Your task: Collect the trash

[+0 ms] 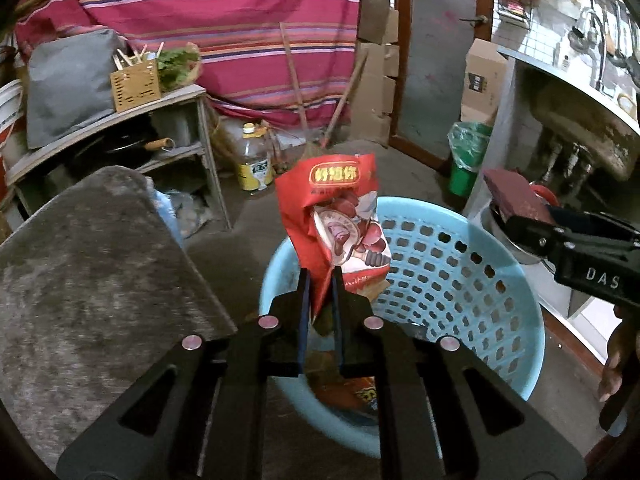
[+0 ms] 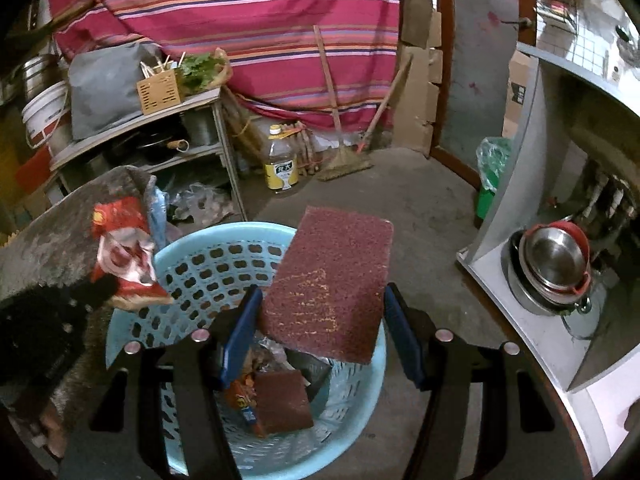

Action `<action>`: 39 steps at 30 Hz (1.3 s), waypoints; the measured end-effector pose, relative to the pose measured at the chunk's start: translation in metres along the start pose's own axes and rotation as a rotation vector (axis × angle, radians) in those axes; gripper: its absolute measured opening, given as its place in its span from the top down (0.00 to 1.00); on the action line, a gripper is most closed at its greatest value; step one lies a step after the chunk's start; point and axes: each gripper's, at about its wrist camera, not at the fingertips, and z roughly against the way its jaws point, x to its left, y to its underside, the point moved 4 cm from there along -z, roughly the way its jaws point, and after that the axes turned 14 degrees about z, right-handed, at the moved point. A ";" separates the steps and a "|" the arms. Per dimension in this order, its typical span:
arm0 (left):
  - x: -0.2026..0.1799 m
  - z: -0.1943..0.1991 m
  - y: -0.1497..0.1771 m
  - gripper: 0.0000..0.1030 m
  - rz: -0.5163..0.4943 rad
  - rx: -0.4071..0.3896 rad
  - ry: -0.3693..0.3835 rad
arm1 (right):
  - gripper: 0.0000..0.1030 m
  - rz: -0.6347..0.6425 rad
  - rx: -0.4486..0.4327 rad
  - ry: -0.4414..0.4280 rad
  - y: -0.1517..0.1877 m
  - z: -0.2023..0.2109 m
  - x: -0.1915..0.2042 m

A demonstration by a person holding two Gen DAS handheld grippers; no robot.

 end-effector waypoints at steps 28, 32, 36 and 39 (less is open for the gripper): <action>0.094 0.124 0.010 0.05 0.116 -0.271 -0.227 | 0.08 0.061 -0.086 -0.074 -0.004 0.007 0.064; 0.106 0.158 0.022 0.05 0.121 -0.321 -0.267 | 0.04 0.055 -0.179 -0.067 -0.008 0.041 0.075; 0.121 0.184 0.038 0.05 0.131 -0.322 -0.258 | 0.04 0.076 -0.282 -0.029 -0.005 0.084 0.095; 0.127 0.204 0.050 0.05 0.115 -0.336 -0.314 | 0.04 0.116 -0.359 -0.022 0.005 0.117 0.117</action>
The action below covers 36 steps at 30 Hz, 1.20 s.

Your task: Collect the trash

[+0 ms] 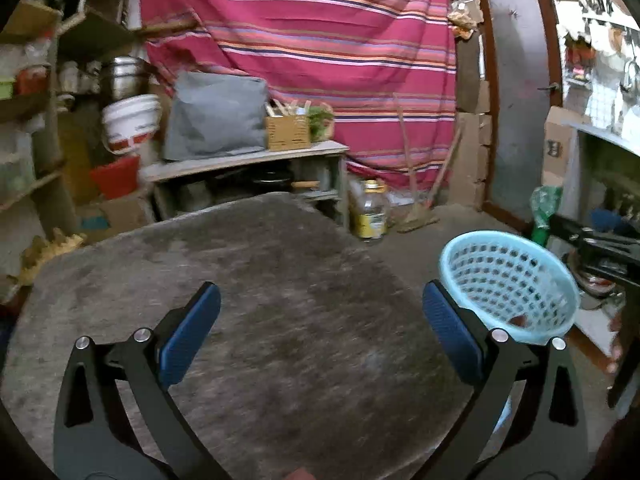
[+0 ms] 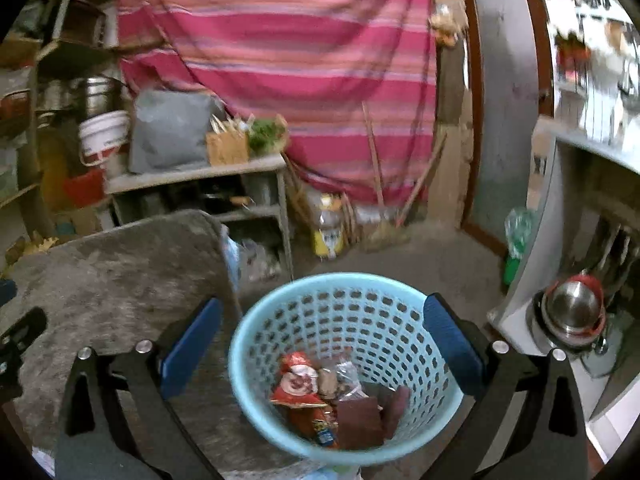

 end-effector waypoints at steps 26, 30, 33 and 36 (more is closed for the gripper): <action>0.117 0.076 0.065 0.05 0.112 -0.076 -0.179 | 0.04 0.056 -0.019 -0.175 0.050 0.048 0.144; 0.126 0.074 0.066 0.05 0.137 -0.079 -0.176 | 0.04 0.065 -0.021 -0.176 0.050 0.046 0.155; 0.125 0.073 0.066 0.05 0.139 -0.085 -0.180 | 0.04 0.077 -0.019 -0.183 0.049 0.043 0.163; 0.128 0.072 0.066 0.05 0.142 -0.088 -0.183 | 0.04 0.086 -0.020 -0.185 0.050 0.043 0.169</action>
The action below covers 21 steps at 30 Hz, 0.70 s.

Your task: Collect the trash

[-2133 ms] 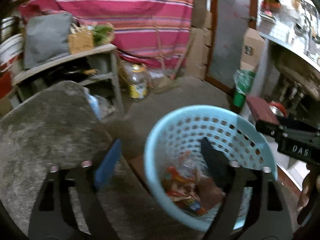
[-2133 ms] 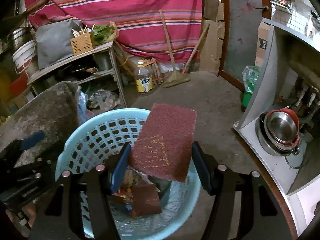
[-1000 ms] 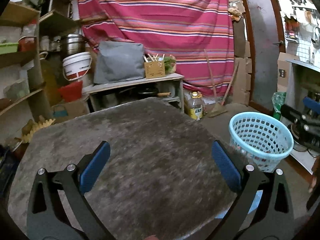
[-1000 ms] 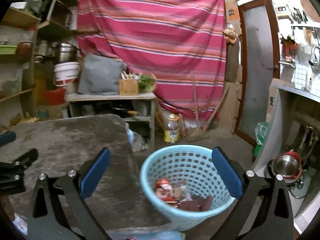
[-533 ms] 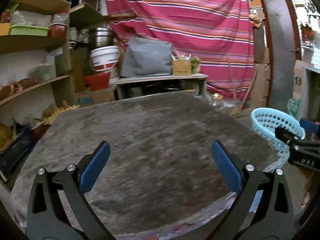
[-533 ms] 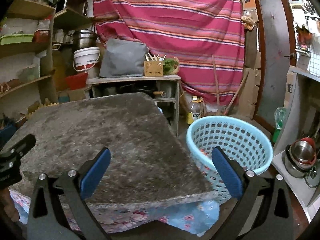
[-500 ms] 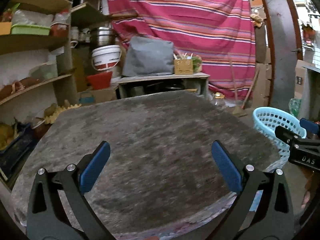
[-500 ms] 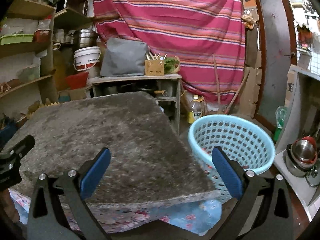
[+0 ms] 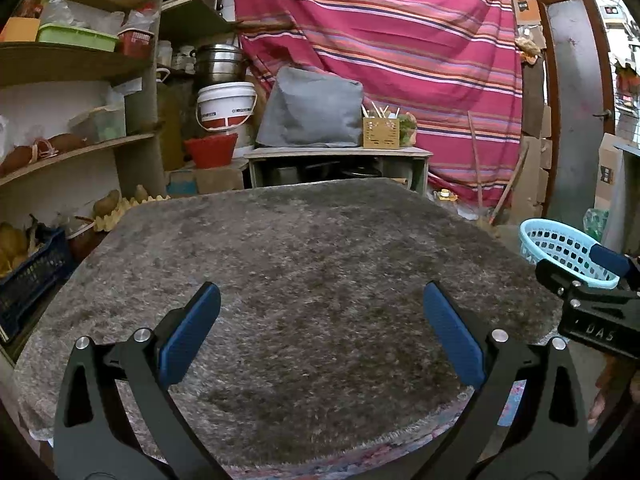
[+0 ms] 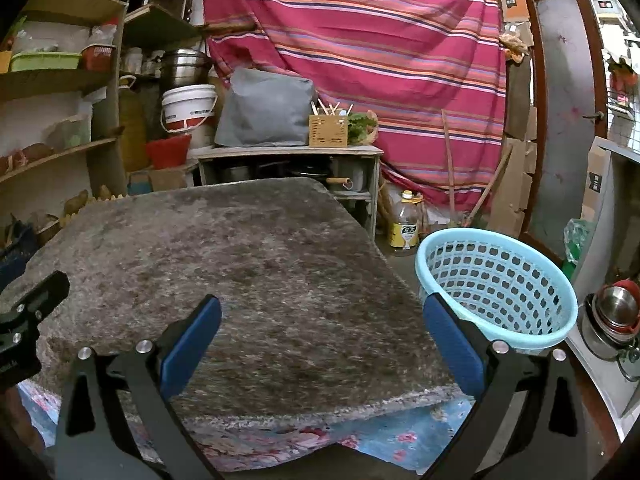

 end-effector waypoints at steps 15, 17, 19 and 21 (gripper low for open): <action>0.005 0.002 -0.004 0.05 0.016 -0.022 -0.024 | 0.04 0.013 -0.014 0.004 -0.005 0.000 0.009; 0.005 0.003 -0.004 0.05 0.012 -0.027 -0.028 | 0.04 0.012 -0.016 0.005 -0.006 0.000 0.009; 0.004 0.004 -0.004 0.05 0.012 -0.032 -0.027 | 0.04 0.010 -0.015 0.005 -0.005 0.000 0.009; 0.004 0.005 -0.005 0.05 0.008 -0.041 -0.033 | 0.04 0.007 -0.016 0.005 -0.005 0.000 0.009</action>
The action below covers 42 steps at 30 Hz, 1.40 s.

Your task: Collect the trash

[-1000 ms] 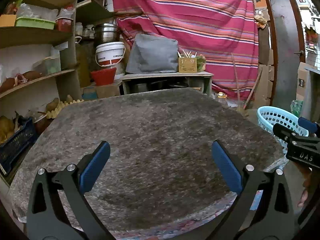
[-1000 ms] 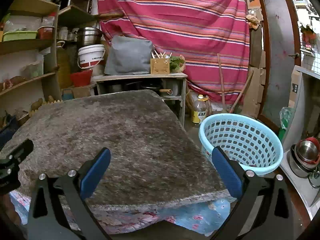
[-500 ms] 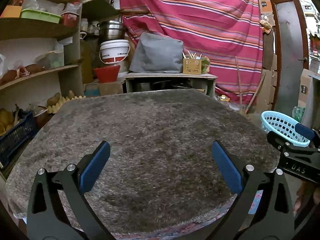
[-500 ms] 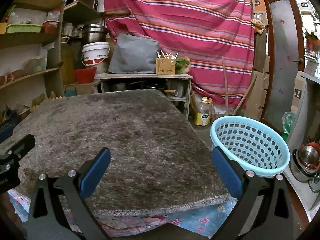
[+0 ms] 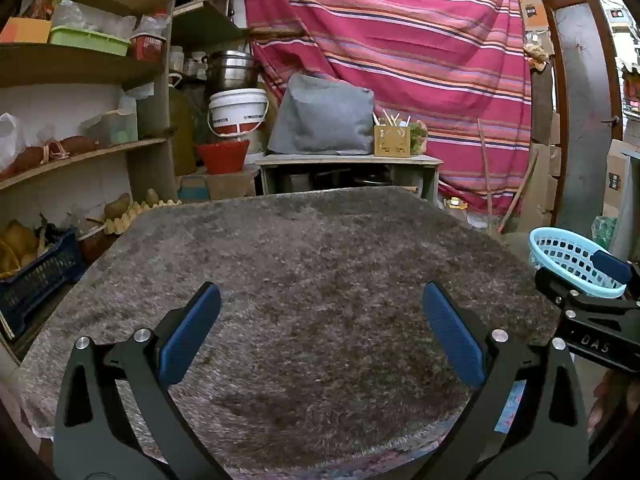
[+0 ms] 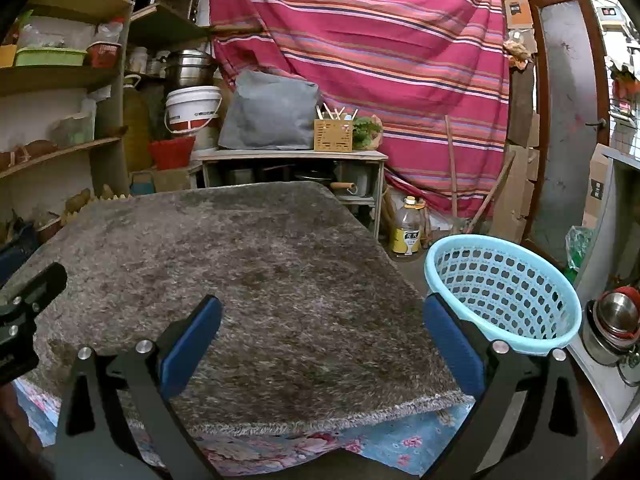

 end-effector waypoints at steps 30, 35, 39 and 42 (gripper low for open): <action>0.003 0.000 -0.002 0.05 0.004 -0.010 -0.011 | 0.04 0.019 -0.012 0.002 -0.004 0.003 0.010; 0.007 0.001 -0.003 0.05 0.009 -0.013 -0.016 | 0.04 0.017 -0.010 -0.001 -0.004 0.002 0.010; 0.007 0.001 -0.003 0.05 0.009 -0.013 -0.017 | 0.04 0.020 -0.012 0.000 -0.004 0.002 0.010; 0.008 0.002 -0.003 0.05 0.010 -0.013 -0.018 | 0.04 0.019 -0.009 0.000 -0.004 0.002 0.011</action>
